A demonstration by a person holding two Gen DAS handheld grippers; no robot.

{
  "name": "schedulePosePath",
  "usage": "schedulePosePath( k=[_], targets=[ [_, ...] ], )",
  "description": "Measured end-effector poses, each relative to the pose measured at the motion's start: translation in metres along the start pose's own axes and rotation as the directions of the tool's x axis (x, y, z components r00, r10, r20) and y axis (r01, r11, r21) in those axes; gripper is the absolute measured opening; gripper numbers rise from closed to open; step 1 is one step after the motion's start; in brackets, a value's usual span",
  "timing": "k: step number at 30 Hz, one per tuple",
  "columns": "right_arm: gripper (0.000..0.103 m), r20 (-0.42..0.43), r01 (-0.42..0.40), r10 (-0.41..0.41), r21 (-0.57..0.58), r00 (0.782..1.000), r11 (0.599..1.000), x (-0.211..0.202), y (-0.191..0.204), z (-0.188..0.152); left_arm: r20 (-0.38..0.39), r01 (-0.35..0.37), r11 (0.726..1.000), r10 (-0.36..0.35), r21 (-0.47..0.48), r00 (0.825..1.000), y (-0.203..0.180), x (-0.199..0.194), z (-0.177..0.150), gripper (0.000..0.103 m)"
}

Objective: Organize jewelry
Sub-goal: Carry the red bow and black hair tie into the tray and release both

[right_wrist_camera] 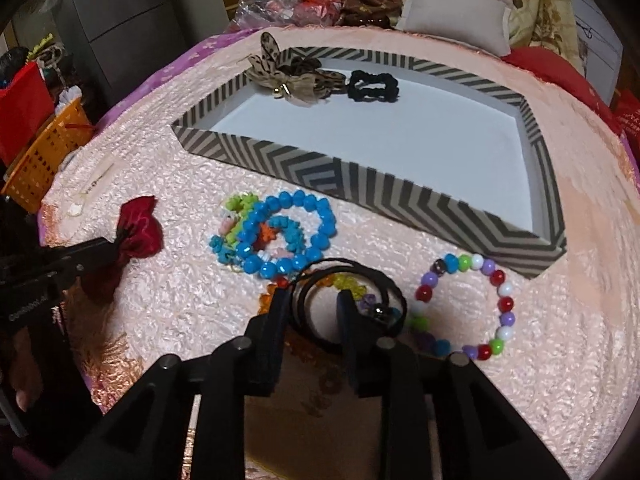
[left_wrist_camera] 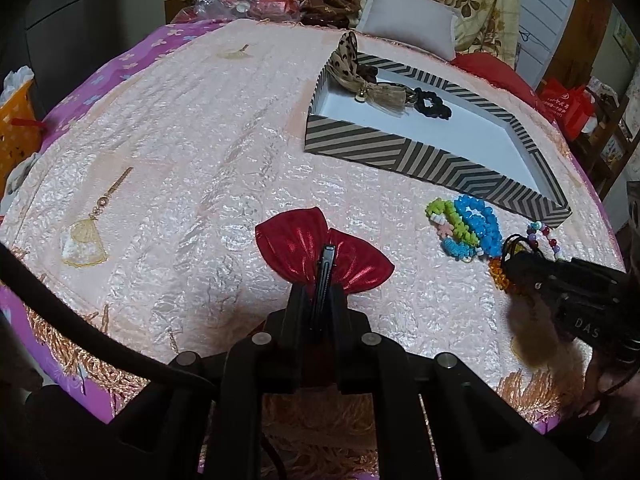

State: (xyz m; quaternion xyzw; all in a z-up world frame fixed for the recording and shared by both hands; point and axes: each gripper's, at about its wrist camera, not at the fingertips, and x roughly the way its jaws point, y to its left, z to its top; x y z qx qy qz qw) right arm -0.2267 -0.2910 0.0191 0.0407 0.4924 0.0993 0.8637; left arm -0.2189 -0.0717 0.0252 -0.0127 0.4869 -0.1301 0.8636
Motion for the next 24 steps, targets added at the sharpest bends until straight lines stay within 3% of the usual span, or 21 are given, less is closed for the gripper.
schedulePosePath(
  k=[1, 9, 15, 24],
  targets=[
    [0.003, 0.006, -0.020, 0.020, 0.022, 1.000, 1.000, 0.000, -0.003, -0.002, -0.004, -0.002, 1.000, 0.002, -0.002, 1.000, 0.000, 0.001, 0.000, 0.008],
    [0.003, 0.117, -0.074, 0.066, 0.060, 0.991, 0.995, -0.042, -0.008, -0.007, 0.008, 0.046, 0.999, -0.046, -0.003, 0.999, 0.002, -0.006, 0.001, 0.006],
    [0.003, 0.200, -0.142, 0.118, 0.111, 0.973, 0.984, -0.074, -0.019, 0.002, 0.070, 0.076, 0.997, -0.078, 0.032, 0.995, 0.001, -0.031, 0.010, 0.005],
    [0.003, 0.232, -0.113, 0.086, 0.109, 0.969, 0.988, -0.081, -0.023, 0.015, 0.151, 0.058, 0.996, -0.067, 0.066, 0.986, -0.004, -0.054, 0.038, 0.005]
  ],
)
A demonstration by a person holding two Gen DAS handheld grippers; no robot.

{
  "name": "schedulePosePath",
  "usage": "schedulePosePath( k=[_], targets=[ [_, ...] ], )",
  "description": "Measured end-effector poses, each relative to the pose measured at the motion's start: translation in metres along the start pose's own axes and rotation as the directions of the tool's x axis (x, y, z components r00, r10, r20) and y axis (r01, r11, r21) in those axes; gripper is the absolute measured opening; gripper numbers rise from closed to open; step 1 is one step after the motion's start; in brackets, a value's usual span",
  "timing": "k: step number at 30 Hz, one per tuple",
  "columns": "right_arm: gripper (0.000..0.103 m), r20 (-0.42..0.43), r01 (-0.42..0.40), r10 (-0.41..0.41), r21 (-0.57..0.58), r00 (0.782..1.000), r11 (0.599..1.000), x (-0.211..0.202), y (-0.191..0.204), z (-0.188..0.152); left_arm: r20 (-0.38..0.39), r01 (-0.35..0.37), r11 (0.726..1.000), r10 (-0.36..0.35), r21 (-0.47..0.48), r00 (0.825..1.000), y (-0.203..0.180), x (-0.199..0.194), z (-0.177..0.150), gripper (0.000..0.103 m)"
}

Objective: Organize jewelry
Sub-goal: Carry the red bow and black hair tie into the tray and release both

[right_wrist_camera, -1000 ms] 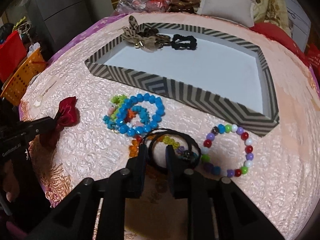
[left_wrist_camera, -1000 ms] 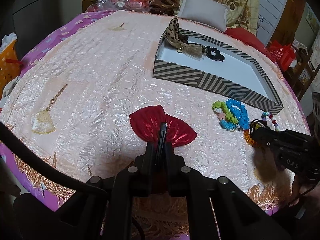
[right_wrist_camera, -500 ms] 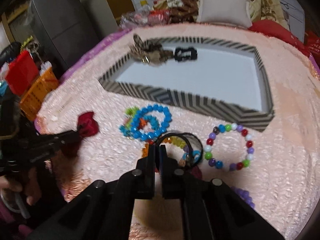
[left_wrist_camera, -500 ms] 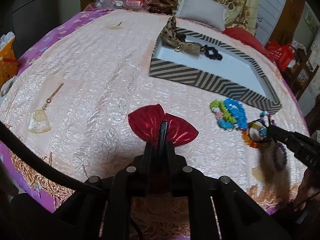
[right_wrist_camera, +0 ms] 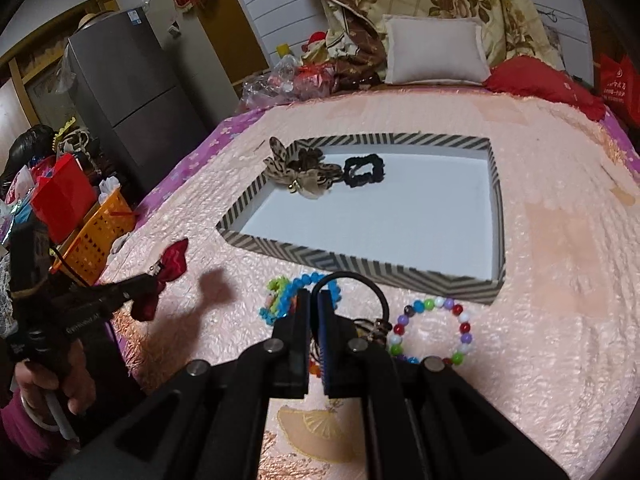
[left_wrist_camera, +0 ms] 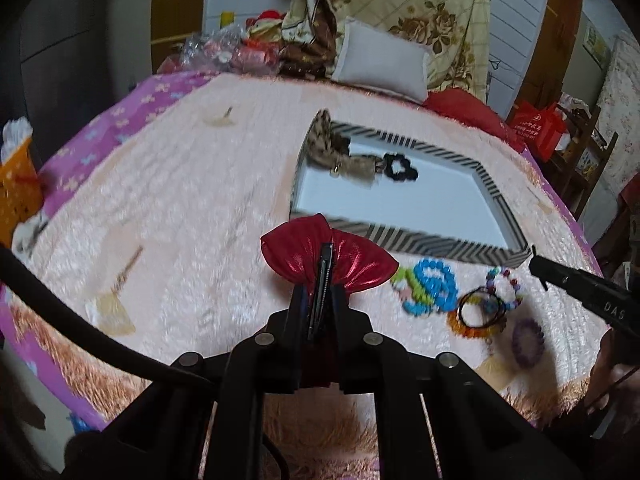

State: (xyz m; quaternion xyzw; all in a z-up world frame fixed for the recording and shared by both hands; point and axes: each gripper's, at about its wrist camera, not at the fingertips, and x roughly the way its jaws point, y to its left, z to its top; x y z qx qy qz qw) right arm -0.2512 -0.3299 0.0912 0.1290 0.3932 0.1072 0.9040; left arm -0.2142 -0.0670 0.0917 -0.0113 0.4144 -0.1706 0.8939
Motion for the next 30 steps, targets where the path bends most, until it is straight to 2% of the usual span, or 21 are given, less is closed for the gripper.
schedulePosePath(
  k=[6, 15, 24, 30],
  targets=[
    [0.003, -0.011, 0.029, -0.029, -0.004, 1.000, 1.000, 0.005, -0.007, 0.007, 0.026, -0.007, 0.999, 0.006, 0.040, 1.000, -0.014, 0.006, 0.022, 0.005],
    [0.003, -0.018, 0.056, -0.056, -0.028, 0.998, 0.998, 0.021, -0.011, 0.028, 0.000, 0.005, 0.999, -0.005, 0.049, 1.000, -0.025, 0.037, 0.059, 0.005],
    [0.003, -0.073, 0.059, -0.062, -0.042, 0.995, 0.997, 0.066, -0.015, 0.058, -0.046, -0.012, 0.998, 0.015, 0.057, 0.999, -0.027, 0.079, 0.083, 0.005],
    [0.003, -0.147, 0.043, -0.048, -0.043, 0.988, 0.998, 0.113, -0.014, 0.074, -0.097, -0.016, 0.999, 0.020, 0.047, 0.995, -0.021, 0.116, 0.092, 0.005]
  ],
)
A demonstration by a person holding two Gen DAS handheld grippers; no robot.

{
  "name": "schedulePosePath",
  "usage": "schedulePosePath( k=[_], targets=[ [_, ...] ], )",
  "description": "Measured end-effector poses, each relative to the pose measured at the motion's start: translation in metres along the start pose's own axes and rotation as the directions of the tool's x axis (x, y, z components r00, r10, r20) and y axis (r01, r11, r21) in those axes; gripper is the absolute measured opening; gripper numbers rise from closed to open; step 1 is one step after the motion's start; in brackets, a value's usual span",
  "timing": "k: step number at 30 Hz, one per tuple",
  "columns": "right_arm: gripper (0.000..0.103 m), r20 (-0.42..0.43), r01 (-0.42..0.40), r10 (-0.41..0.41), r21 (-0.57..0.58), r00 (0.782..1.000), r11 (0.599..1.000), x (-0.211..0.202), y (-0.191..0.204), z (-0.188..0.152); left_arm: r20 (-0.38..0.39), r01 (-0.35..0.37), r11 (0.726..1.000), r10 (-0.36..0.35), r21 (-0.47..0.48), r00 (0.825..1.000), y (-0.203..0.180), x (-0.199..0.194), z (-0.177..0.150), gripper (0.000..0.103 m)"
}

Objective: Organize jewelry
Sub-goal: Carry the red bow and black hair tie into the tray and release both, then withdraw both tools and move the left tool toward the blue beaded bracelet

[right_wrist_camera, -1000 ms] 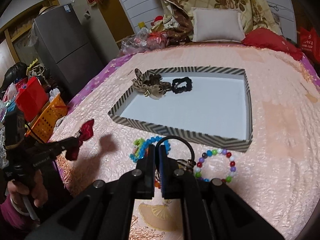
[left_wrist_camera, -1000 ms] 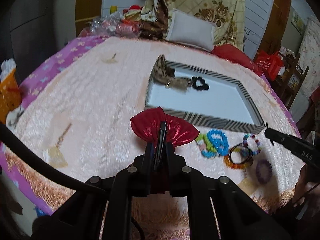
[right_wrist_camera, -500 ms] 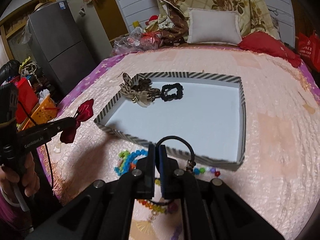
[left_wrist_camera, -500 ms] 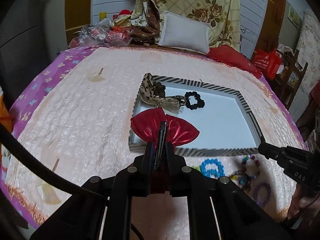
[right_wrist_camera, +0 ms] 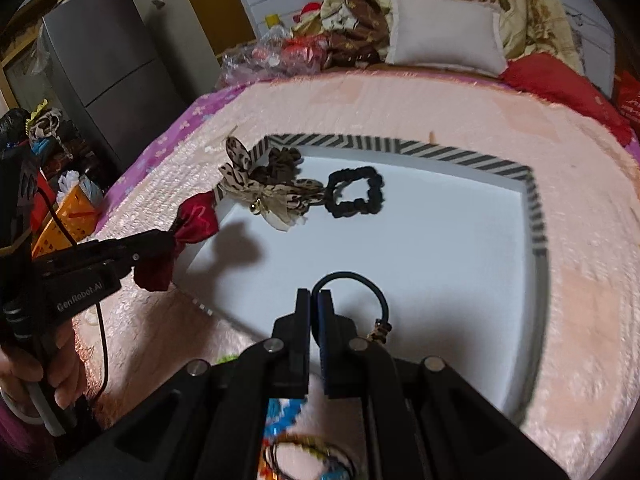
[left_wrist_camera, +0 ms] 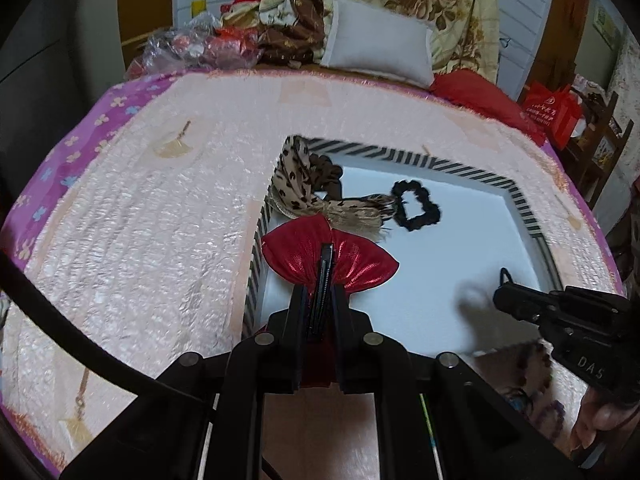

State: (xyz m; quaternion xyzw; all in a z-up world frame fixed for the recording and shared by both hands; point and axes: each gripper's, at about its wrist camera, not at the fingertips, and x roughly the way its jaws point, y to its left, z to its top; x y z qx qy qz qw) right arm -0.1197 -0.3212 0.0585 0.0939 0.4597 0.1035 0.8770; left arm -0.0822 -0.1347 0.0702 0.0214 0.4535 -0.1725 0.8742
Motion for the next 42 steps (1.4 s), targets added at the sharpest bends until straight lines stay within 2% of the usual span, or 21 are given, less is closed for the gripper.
schedulePosePath(
  k=[5, 15, 18, 20, 21, 22, 27, 31, 34, 37, 42],
  targets=[
    [0.003, -0.062, -0.006, 0.004, -0.030, 0.998, 1.000, 0.036, 0.008, 0.017, -0.056, -0.015, 1.000, 0.014, -0.012, 0.998, 0.006, 0.032, 0.004, 0.005],
    [0.003, -0.142, -0.022, 0.015, -0.050, 0.990, 0.998, 0.088, 0.025, 0.040, -0.072, -0.031, 0.999, 0.028, -0.039, 0.997, 0.015, 0.053, 0.006, 0.005],
    [0.005, -0.127, -0.029, 0.026, -0.026, 0.992, 0.999, 0.089, 0.023, 0.042, -0.063, -0.026, 0.999, 0.023, -0.042, 0.998, 0.014, 0.054, 0.006, 0.006],
    [0.013, -0.123, -0.050, 0.051, 0.009, 0.991, 0.999, 0.084, 0.017, 0.039, -0.044, 0.002, 0.998, -0.005, -0.058, 0.999, 0.016, 0.051, 0.006, 0.009],
    [0.022, -0.116, -0.052, 0.055, 0.023, 0.992, 0.998, 0.080, 0.013, 0.037, -0.030, 0.007, 0.998, -0.009, -0.065, 1.000, 0.017, 0.049, 0.006, 0.011],
    [0.026, -0.108, -0.057, 0.060, 0.031, 0.992, 0.998, 0.076, 0.011, 0.036, -0.009, 0.002, 0.998, -0.003, -0.066, 1.000, 0.018, 0.046, 0.006, 0.017],
    [0.028, -0.041, -0.071, 0.074, 0.062, 0.996, 0.996, 0.040, 0.001, 0.021, 0.035, 0.010, 0.998, -0.008, -0.067, 0.999, 0.018, 0.029, 0.002, 0.023],
    [0.037, 0.000, -0.008, 0.008, 0.030, 1.000, 1.000, 0.013, 0.000, 0.009, 0.060, -0.026, 0.998, 0.030, -0.057, 0.998, 0.015, 0.012, -0.005, 0.024],
    [0.038, 0.051, 0.044, -0.045, 0.010, 0.998, 0.999, -0.012, 0.001, -0.002, 0.075, -0.052, 0.998, 0.055, -0.041, 0.996, 0.008, -0.001, -0.013, 0.024],
    [0.038, 0.095, 0.057, -0.059, 0.024, 0.994, 0.998, -0.034, 0.000, -0.014, 0.092, -0.074, 0.997, 0.075, -0.013, 0.993, -0.001, -0.014, -0.025, 0.024],
    [0.039, 0.129, 0.113, -0.115, 0.019, 0.985, 0.993, -0.058, 0.006, -0.042, 0.105, -0.075, 0.997, 0.073, 0.013, 0.992, -0.014, -0.033, -0.043, 0.024]
  ],
)
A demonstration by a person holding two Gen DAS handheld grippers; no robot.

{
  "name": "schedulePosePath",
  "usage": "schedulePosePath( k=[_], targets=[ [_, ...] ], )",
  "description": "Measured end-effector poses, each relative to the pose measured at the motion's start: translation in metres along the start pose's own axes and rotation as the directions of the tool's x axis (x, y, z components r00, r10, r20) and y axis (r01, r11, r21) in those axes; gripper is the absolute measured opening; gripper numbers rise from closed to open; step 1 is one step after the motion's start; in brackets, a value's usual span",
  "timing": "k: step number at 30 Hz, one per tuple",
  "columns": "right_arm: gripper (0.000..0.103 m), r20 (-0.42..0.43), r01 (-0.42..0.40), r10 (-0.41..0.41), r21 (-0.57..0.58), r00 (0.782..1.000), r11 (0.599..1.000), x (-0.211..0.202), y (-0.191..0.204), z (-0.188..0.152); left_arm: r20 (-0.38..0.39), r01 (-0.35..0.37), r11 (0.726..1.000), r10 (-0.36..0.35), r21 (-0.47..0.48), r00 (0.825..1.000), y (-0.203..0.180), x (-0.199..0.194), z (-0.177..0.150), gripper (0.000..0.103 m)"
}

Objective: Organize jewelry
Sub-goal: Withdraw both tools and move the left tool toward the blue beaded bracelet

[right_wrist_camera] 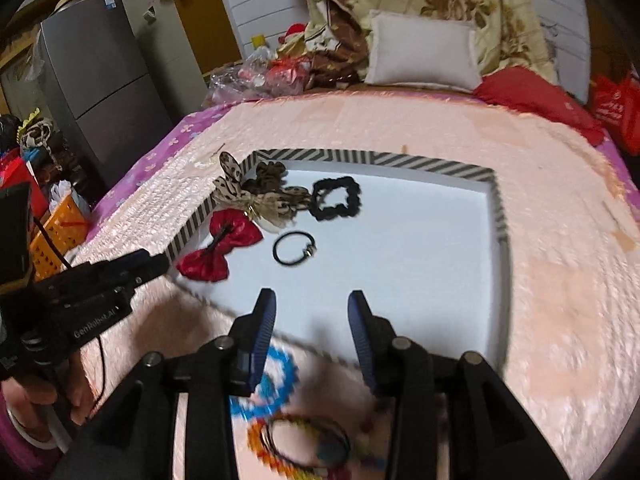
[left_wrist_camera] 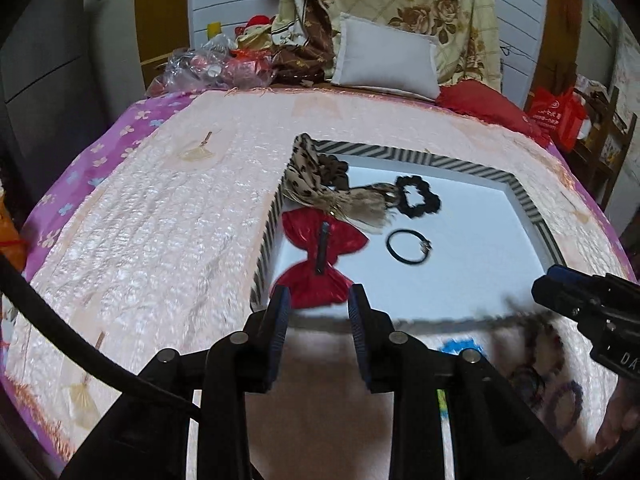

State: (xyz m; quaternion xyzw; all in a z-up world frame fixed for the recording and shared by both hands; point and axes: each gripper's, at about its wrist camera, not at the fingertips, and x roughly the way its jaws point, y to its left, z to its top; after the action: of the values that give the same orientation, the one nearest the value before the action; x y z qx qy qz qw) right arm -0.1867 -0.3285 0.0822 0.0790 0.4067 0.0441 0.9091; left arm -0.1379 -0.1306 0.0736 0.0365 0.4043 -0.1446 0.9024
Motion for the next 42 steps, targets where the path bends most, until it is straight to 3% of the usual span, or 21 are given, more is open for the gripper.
schedulePosePath(
  k=[7, 18, 27, 38, 42],
  targets=[
    [0.046, 0.022, 0.063, -0.062, -0.064, 0.998, 0.996, -0.034, 0.006, -0.043, 0.006, -0.008, 0.999, 0.008, 0.035, 1.000, -0.014, -0.025, -0.024, 0.024],
    [0.049, -0.019, 0.067, -0.067, 0.001, 0.998, 0.998, -0.063, -0.014, -0.094, -0.057, 0.026, 0.999, -0.028, -0.026, 0.998, -0.012, -0.035, -0.057, 0.024],
    [0.049, -0.034, 0.051, -0.051, -0.005, 0.998, 0.999, -0.063, -0.013, -0.103, -0.122, 0.077, 0.994, -0.085, -0.074, 0.989, -0.013, -0.026, -0.072, 0.024],
    [0.049, -0.049, 0.042, -0.041, 0.008, 0.998, 0.999, -0.056, -0.016, -0.105, -0.147, 0.270, 0.958, -0.281, -0.093, 0.948, -0.043, -0.015, -0.047, 0.023],
    [0.049, -0.054, 0.038, -0.037, 0.016, 0.998, 0.999, -0.056, -0.020, -0.106, -0.188, 0.276, 0.959, -0.282, -0.059, 0.941, -0.063, 0.000, -0.042, 0.023]
  ],
)
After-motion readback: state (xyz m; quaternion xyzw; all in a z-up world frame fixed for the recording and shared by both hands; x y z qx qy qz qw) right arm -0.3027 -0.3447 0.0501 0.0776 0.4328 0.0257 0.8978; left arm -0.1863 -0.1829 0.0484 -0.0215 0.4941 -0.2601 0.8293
